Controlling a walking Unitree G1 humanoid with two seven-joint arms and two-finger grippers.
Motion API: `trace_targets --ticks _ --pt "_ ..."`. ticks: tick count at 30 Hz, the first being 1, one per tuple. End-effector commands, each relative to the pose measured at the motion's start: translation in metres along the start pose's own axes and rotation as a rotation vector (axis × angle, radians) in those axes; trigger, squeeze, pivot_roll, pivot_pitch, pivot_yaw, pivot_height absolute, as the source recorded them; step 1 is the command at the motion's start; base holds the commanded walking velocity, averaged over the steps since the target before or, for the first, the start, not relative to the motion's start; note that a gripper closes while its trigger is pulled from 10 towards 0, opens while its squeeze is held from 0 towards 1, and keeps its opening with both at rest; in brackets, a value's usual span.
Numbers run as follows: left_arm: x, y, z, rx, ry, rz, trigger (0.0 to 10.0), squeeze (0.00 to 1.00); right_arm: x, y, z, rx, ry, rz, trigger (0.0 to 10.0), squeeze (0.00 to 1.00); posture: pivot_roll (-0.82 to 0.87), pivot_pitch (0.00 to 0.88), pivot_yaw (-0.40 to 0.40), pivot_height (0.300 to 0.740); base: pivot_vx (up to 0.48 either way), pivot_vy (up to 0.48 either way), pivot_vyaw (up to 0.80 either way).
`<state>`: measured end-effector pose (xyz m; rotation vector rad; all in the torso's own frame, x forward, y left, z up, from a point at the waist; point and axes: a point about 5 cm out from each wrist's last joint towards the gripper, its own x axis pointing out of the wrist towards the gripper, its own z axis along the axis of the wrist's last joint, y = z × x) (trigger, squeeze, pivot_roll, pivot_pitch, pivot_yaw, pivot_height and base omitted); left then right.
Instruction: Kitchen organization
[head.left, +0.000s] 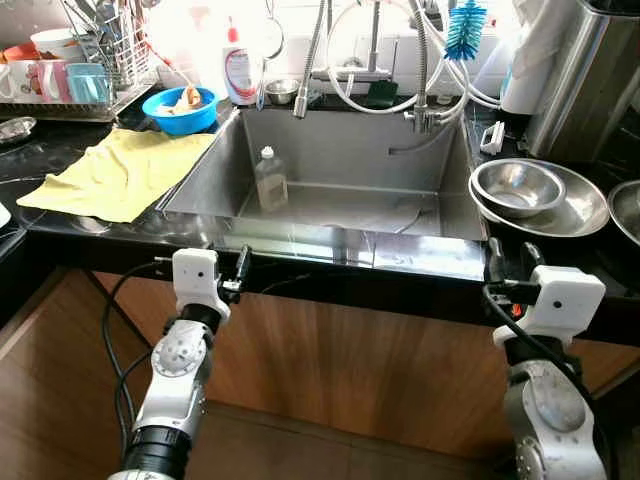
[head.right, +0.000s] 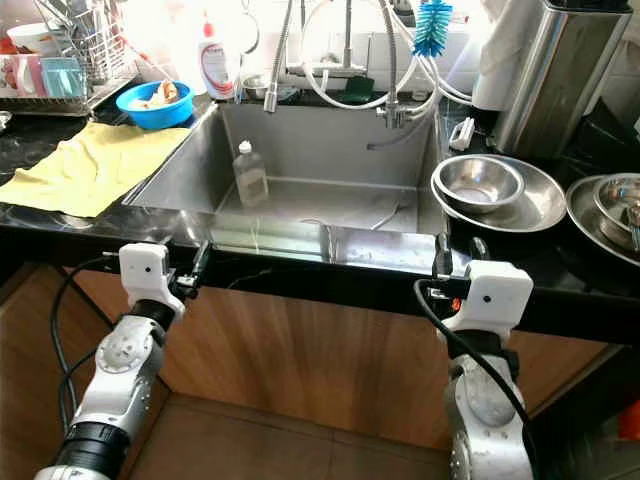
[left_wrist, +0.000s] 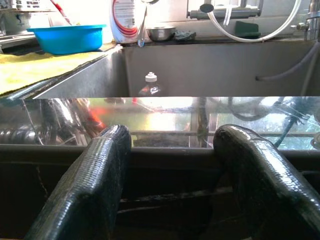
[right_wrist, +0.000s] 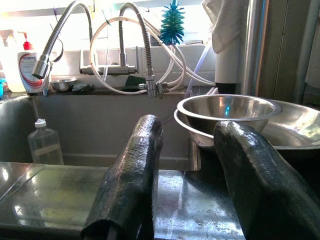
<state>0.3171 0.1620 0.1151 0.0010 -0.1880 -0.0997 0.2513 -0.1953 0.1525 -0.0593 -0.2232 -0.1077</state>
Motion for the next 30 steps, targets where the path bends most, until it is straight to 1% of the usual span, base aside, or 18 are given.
trace_targets --ticks 1,3,6,8,11,13,16,20,21,25,30 --pt "-0.003 0.005 -0.003 0.021 0.009 0.019 10.0 0.00 -0.001 -0.004 -0.002 0.017 -0.002 -0.027 10.0 0.00 -0.17 0.000 0.052 0.740 0.000 0.000 0.00" --pt "-0.003 0.005 -0.003 0.019 0.010 0.023 10.0 0.00 -0.002 -0.004 -0.005 0.026 0.009 -0.047 10.0 0.00 -0.16 0.000 0.051 0.740 0.000 0.000 0.00" --pt "-0.005 0.002 -0.005 0.025 0.009 0.019 10.0 0.00 -0.006 -0.006 -0.007 0.038 0.019 -0.063 10.0 0.00 -0.16 0.000 0.038 0.740 0.000 0.000 0.00" --pt "-0.003 0.001 -0.004 0.028 0.005 0.017 10.0 0.00 -0.007 -0.005 -0.007 0.056 0.020 -0.072 10.0 0.00 -0.16 0.000 0.038 0.740 0.000 0.000 0.00" --pt "0.004 -0.004 0.001 0.006 -0.008 -0.004 10.0 0.00 -0.002 -0.003 -0.005 0.066 0.009 -0.075 10.0 0.00 -0.14 0.000 0.056 0.740 0.000 0.000 0.00" --pt "0.012 -0.010 0.008 -0.003 -0.030 -0.040 10.0 0.00 0.003 0.001 -0.004 0.069 -0.006 -0.074 10.0 0.00 -0.14 0.000 0.059 0.740 0.000 0.000 0.00" --pt "0.016 -0.011 0.011 -0.010 -0.040 -0.044 10.0 0.00 0.004 0.005 -0.002 0.077 -0.014 -0.074 10.0 0.00 -0.15 0.000 0.053 0.740 0.000 0.000 0.00" --pt "0.015 -0.014 0.009 -0.023 -0.040 -0.030 10.0 0.00 0.002 0.005 0.001 0.068 -0.018 -0.059 10.0 0.00 -0.16 0.000 0.046 0.740 0.000 0.000 0.00" --pt "0.012 -0.018 0.006 -0.029 -0.037 -0.027 10.0 0.00 0.001 0.004 0.003 0.054 -0.020 -0.049 10.0 0.00 -0.16 0.000 0.043 0.740 0.000 0.000 0.00" --pt "0.010 -0.020 0.003 -0.035 -0.029 -0.033 10.0 0.00 0.002 0.002 0.005 0.050 -0.027 -0.062 10.0 0.00 -0.17 0.000 0.047 0.740 0.000 0.000 0.00" --pt "0.013 -0.022 0.005 -0.038 -0.033 -0.048 10.0 0.00 0.002 0.003 0.009 0.047 -0.039 -0.078 10.0 0.00 -0.18 0.000 0.057 0.740 0.000 0.000 0.00"
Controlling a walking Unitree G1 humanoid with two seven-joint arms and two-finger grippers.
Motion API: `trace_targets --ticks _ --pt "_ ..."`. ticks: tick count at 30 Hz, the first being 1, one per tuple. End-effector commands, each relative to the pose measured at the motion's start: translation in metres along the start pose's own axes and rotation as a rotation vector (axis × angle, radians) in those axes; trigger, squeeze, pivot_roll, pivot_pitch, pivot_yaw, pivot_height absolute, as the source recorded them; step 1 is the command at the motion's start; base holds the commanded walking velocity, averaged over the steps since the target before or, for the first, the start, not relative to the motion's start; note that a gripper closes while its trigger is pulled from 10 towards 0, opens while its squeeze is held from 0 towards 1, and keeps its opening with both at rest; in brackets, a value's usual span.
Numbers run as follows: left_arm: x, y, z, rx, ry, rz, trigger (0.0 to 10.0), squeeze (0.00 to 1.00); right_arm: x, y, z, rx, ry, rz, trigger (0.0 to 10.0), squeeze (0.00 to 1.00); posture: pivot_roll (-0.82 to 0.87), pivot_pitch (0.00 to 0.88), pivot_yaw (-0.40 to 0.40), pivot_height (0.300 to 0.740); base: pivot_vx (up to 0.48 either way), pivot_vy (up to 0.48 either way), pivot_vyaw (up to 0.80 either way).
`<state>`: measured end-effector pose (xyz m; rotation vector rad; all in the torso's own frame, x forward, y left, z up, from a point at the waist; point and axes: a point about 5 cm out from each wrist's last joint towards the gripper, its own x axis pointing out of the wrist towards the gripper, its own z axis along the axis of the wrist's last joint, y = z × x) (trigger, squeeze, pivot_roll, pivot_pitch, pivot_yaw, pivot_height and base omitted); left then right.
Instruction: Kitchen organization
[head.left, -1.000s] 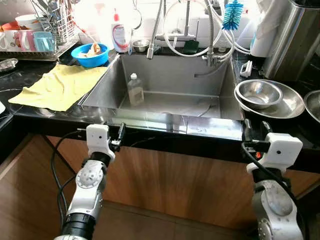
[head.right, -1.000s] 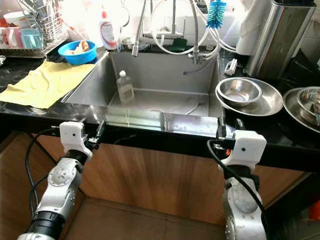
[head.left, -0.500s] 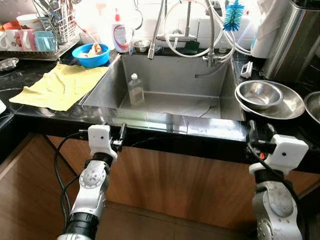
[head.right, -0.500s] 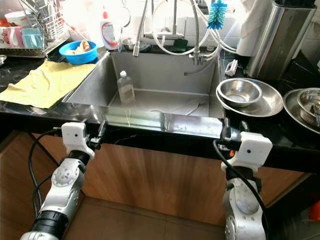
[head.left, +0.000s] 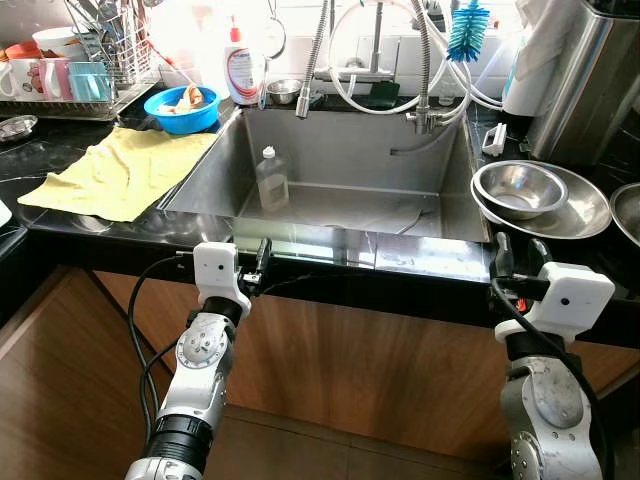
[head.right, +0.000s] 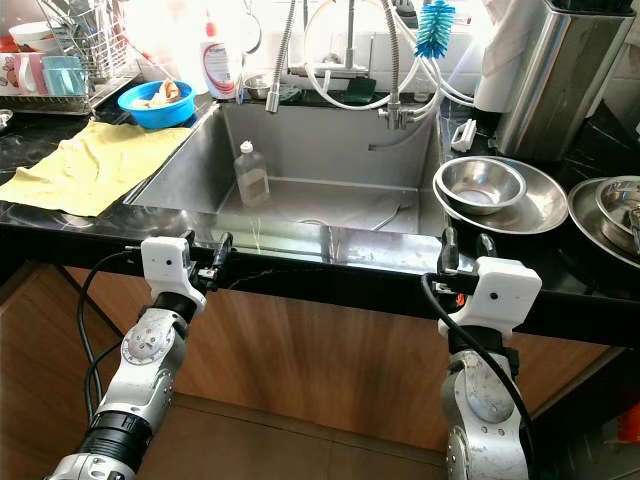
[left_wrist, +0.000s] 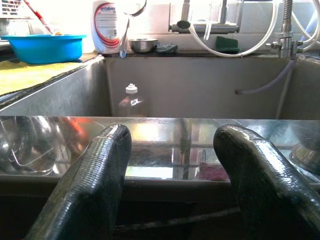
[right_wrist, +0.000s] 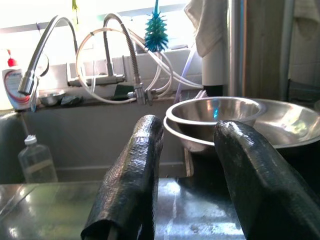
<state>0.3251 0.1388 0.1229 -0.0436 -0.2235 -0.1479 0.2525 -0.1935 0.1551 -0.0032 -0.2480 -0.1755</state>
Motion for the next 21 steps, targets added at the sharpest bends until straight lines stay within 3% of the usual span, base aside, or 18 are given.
trace_targets --ticks 1,9,15,21 --pt "0.001 0.000 -0.001 0.009 0.004 -0.004 10.0 0.00 0.000 0.002 0.006 -0.001 -0.020 -0.004 10.0 0.00 -0.18 0.000 0.059 0.740 0.000 0.000 0.00" --pt "0.007 -0.005 0.003 -0.003 -0.007 -0.015 10.0 0.00 0.001 0.005 0.007 -0.010 -0.020 -0.016 10.0 0.00 -0.19 0.000 0.073 0.740 0.000 0.000 0.00" --pt "0.010 -0.008 0.007 -0.018 -0.027 -0.013 10.0 0.00 0.004 0.007 0.010 -0.003 -0.041 -0.018 10.0 0.00 -0.18 0.000 0.068 0.740 0.255 0.000 -0.34" --pt "0.010 -0.004 0.015 -0.024 -0.071 0.019 10.0 0.00 0.004 0.008 0.012 -0.026 -0.040 -0.006 10.0 0.00 -0.18 0.000 0.060 0.740 0.205 0.000 0.00"
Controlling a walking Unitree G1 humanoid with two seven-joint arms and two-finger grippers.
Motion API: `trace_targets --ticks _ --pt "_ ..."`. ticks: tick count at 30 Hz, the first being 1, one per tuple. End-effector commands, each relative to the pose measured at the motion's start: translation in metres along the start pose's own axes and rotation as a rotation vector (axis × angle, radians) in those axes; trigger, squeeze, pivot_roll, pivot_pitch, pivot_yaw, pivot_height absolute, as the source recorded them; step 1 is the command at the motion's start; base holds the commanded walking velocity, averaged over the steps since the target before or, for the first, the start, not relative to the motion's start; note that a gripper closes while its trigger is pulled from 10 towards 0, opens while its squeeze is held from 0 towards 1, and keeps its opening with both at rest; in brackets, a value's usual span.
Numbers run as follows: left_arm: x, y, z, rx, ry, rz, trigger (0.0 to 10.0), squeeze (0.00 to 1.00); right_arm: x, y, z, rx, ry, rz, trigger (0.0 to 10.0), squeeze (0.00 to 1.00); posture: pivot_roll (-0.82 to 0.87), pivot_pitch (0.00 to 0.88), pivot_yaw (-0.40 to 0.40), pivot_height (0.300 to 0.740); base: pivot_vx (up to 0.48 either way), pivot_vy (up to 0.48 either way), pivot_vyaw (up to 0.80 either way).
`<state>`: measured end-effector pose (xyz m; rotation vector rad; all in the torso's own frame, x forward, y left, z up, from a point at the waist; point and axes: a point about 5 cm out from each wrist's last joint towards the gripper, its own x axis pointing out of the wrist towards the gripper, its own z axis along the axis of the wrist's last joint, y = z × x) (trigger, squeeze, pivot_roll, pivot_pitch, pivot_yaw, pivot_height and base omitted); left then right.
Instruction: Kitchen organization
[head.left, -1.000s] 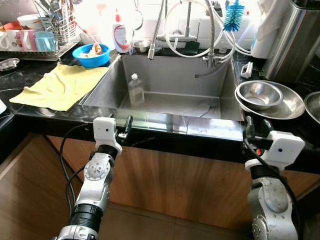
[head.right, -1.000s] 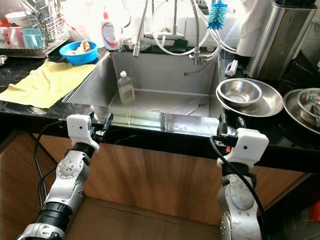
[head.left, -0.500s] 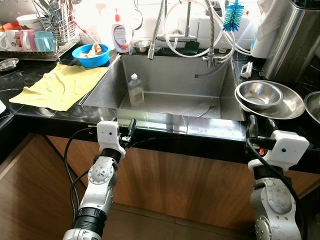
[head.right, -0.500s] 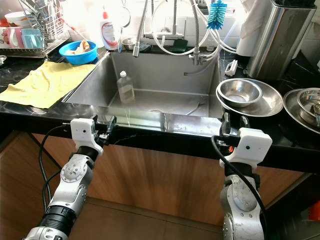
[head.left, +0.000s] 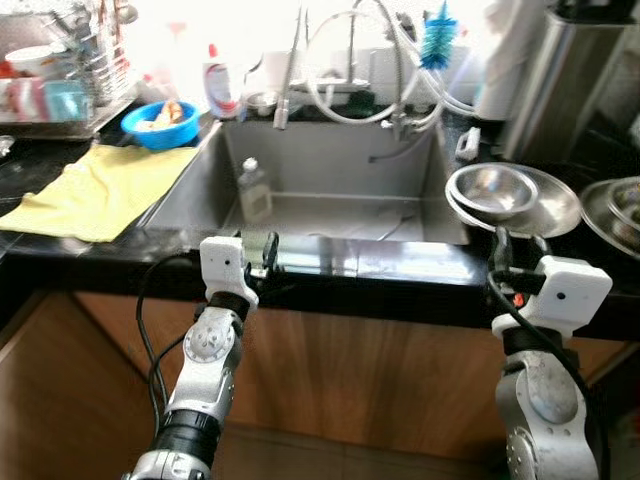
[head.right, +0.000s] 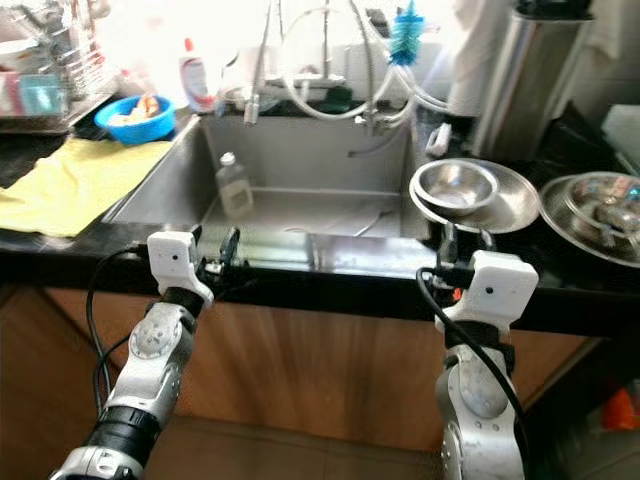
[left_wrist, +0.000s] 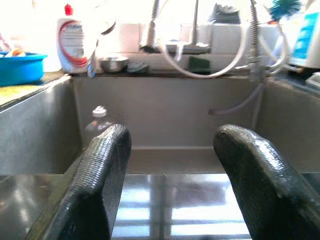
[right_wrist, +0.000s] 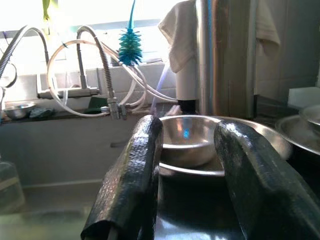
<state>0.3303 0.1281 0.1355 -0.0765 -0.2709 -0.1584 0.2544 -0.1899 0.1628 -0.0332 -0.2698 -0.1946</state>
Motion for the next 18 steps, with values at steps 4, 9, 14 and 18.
trace_targets --ticks 4,9,14,18 --pt "-0.0016 0.0054 0.0033 0.008 -0.020 0.027 10.0 0.00 0.0002 0.0022 0.0046 -0.004 -0.014 0.010 10.0 0.00 -0.18 0.000 0.056 0.740 0.120 0.000 0.00" --pt "-0.0012 0.0048 0.0049 0.005 -0.028 0.034 10.0 0.00 0.0005 0.0036 0.0052 -0.009 -0.014 0.014 10.0 0.00 -0.18 0.000 0.051 0.740 0.000 0.000 0.00" --pt "-0.0008 0.0048 0.0066 -0.002 -0.038 0.036 10.0 0.00 0.0005 0.0055 0.0056 -0.010 -0.015 0.019 10.0 0.00 -0.18 0.000 0.050 0.740 0.000 0.000 0.00" --pt "-0.0009 0.0044 0.0072 -0.005 -0.042 0.026 10.0 0.00 -0.0003 0.0063 0.0059 -0.012 -0.014 0.022 10.0 0.00 -0.18 0.000 0.049 0.740 0.000 0.000 0.00"
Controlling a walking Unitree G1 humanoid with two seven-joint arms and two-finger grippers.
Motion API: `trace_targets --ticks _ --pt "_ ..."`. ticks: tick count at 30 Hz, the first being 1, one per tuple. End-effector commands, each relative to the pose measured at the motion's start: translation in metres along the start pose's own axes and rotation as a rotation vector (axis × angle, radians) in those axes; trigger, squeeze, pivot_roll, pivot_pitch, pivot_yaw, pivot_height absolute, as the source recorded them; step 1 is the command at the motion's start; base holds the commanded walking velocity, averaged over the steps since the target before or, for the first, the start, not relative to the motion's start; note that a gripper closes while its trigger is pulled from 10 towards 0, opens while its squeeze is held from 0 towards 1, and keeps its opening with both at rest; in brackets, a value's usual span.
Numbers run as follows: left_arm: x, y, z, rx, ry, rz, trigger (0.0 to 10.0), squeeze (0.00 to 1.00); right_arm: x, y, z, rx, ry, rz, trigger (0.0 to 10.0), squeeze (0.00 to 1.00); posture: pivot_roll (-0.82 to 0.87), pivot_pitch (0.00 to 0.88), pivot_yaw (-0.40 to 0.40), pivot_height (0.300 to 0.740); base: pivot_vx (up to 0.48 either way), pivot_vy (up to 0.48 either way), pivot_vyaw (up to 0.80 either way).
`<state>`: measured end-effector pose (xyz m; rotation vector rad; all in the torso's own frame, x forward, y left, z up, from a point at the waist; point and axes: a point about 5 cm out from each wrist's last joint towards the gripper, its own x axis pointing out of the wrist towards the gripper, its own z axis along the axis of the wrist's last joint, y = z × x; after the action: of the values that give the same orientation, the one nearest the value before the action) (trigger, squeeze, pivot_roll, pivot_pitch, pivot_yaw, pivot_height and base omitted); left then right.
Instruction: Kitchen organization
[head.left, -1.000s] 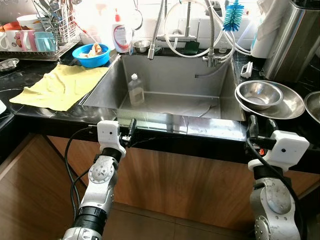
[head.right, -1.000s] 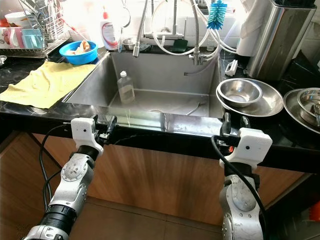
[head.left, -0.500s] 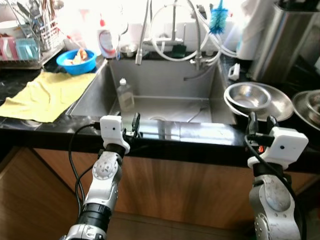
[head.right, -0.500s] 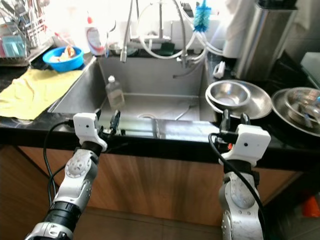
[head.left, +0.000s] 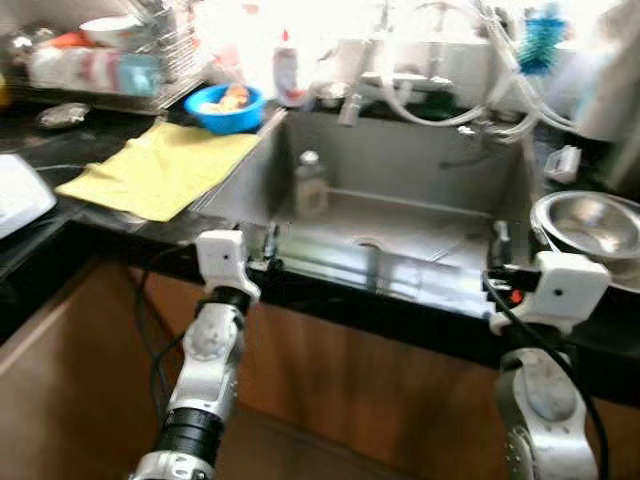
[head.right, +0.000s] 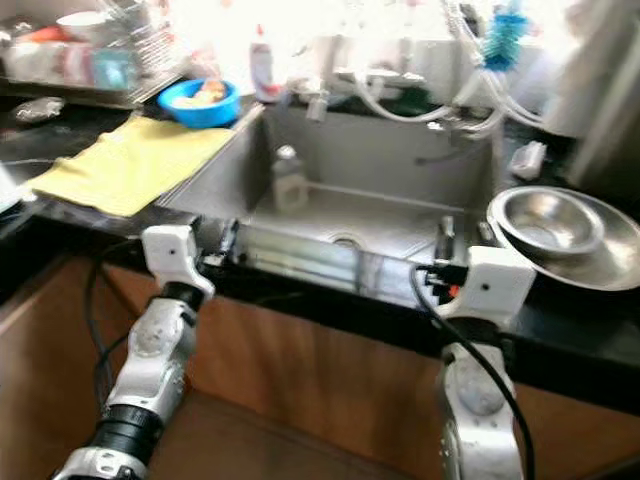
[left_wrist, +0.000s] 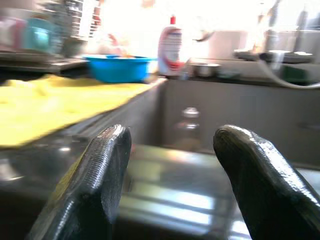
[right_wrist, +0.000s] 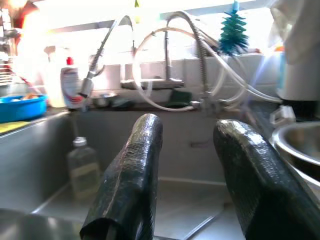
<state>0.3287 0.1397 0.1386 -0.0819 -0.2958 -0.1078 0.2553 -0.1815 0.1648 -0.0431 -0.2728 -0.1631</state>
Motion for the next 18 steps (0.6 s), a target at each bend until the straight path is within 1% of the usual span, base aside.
trace_targets --ticks 1,3,9,11,14,15,18 --pt "0.0011 -0.0067 0.0027 -0.009 -0.016 -0.024 10.0 0.00 -0.0003 -0.0021 0.0037 -0.007 -0.010 -0.011 10.0 0.00 -0.18 0.000 0.049 0.740 0.000 0.000 0.00" --pt "0.0004 -0.0065 0.0025 -0.009 -0.014 -0.018 10.0 0.00 -0.0008 -0.0020 0.0035 -0.008 -0.008 -0.009 10.0 0.00 -0.18 0.000 0.049 0.740 0.000 0.000 0.00" --pt "0.0015 -0.0060 0.0025 -0.008 -0.013 -0.016 10.0 0.00 0.0021 -0.0021 0.0028 -0.007 0.001 -0.006 10.0 0.00 -0.18 0.000 0.048 0.740 0.274 0.000 0.00" --pt "0.0018 -0.0059 0.0025 -0.008 -0.012 -0.016 10.0 0.00 0.0026 -0.0018 0.0030 -0.014 0.000 -0.003 10.0 0.00 -0.18 0.000 0.048 0.740 0.274 0.000 -0.43" --pt "0.0021 -0.0060 0.0027 -0.008 -0.013 -0.015 10.0 0.00 0.0034 -0.0020 0.0029 -0.014 0.000 -0.007 10.0 0.00 -0.18 0.000 0.048 0.740 0.276 0.000 -0.77" --pt "0.0023 -0.0063 0.0028 -0.008 -0.012 -0.016 10.0 0.00 0.0036 -0.0023 0.0043 -0.017 -0.016 -0.010 10.0 0.00 -0.18 0.000 0.048 0.740 0.277 0.000 0.00" --pt "0.0027 -0.0066 0.0030 -0.007 -0.012 -0.017 10.0 0.00 0.0037 -0.0011 0.0048 -0.014 -0.017 -0.002 10.0 0.00 -0.18 0.000 0.049 0.740 0.273 0.000 0.00"
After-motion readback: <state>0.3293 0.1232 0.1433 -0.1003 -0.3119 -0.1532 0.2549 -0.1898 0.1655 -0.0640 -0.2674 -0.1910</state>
